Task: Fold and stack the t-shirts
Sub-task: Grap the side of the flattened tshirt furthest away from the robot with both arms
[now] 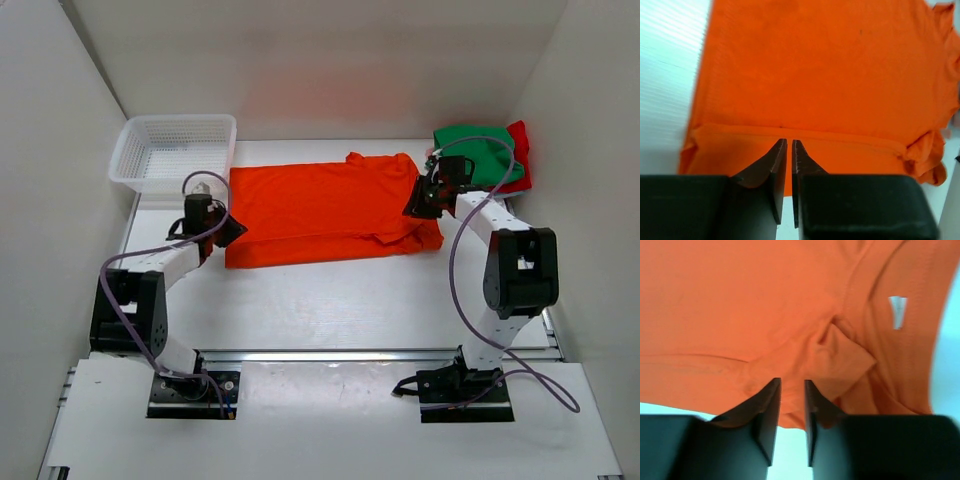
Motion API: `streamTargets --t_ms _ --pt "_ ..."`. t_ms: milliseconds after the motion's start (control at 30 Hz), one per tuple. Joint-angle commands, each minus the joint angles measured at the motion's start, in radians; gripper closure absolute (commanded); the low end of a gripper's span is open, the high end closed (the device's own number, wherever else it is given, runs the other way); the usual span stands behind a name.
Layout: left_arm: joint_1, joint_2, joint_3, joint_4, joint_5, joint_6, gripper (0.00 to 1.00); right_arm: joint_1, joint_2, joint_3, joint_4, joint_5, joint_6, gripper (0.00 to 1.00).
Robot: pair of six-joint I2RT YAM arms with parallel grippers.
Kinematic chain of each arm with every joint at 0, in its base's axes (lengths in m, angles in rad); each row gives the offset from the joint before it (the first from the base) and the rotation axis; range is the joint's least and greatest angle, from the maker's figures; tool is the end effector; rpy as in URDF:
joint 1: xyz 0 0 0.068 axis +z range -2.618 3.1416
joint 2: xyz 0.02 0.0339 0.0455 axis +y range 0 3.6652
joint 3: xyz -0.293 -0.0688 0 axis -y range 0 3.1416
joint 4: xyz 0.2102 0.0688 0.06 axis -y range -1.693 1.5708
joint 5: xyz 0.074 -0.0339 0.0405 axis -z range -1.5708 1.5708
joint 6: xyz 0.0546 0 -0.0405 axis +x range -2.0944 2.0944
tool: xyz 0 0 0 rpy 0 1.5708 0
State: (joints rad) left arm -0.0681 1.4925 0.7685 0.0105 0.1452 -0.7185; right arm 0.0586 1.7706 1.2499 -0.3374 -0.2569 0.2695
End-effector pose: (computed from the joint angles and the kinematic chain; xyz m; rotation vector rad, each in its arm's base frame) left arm 0.2899 -0.0277 0.2275 -0.6743 2.2433 -0.5673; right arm 0.3718 0.0357 0.2522 0.1402 2.4396 0.4594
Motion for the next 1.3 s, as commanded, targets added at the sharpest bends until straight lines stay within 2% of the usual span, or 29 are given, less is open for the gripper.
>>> streamTargets --t_ms 0,67,200,267,333,400,567,633,733,833,933,1033,1100,1167,1267 --pt "-0.056 0.099 0.041 0.003 -0.012 0.002 0.82 0.013 0.028 -0.003 0.112 -0.07 0.016 0.79" --pt "-0.075 0.162 0.083 -0.01 -0.013 0.002 0.84 0.015 0.062 -0.003 0.11 -0.068 0.013 0.85" --pt "-0.117 0.264 0.14 -0.104 -0.05 0.043 0.82 0.035 0.121 -0.009 0.043 -0.053 0.023 0.88" --pt "-0.125 0.288 0.141 -0.156 -0.035 0.073 0.82 0.049 0.072 -0.107 0.05 -0.035 0.036 0.87" --pt "-0.127 0.287 0.137 -0.21 -0.003 0.109 0.89 0.07 0.015 -0.202 0.072 -0.005 0.065 0.88" --pt "-0.13 0.255 0.126 -0.251 0.005 0.134 0.92 0.081 -0.066 -0.297 0.075 0.002 0.089 0.87" --pt "-0.139 0.117 0.017 -0.355 0.048 0.18 0.93 0.144 -0.25 -0.533 0.044 0.015 0.134 0.87" --pt "-0.156 0.057 -0.073 -0.383 0.036 0.194 0.94 0.156 -0.359 -0.612 0.032 0.016 0.145 0.87" --pt "-0.188 -0.099 -0.219 -0.412 0.03 0.203 0.97 0.15 -0.506 -0.749 0.009 0.007 0.172 0.87" --pt "-0.158 -0.367 -0.31 -0.434 0.043 0.179 0.97 0.142 -0.652 -0.816 -0.026 -0.014 0.175 0.87" --pt "-0.089 -0.55 -0.275 -0.495 0.051 0.174 0.97 0.174 -0.761 -0.75 -0.115 0.002 0.172 0.85" --pt "-0.075 -0.592 -0.143 -0.538 0.059 0.18 0.86 0.172 -0.813 -0.62 -0.161 -0.033 0.156 0.8" --pt "-0.07 -0.558 -0.042 -0.528 0.073 0.175 0.82 0.133 -0.791 -0.526 -0.158 -0.059 0.132 0.72" --pt "-0.058 -0.479 0.007 -0.496 0.068 0.174 0.69 0.078 -0.733 -0.465 -0.131 -0.082 0.088 0.65" --pt "-0.015 -0.346 0.04 -0.419 0.038 0.192 0.66 0.005 -0.572 -0.367 -0.103 -0.104 0.033 0.61"
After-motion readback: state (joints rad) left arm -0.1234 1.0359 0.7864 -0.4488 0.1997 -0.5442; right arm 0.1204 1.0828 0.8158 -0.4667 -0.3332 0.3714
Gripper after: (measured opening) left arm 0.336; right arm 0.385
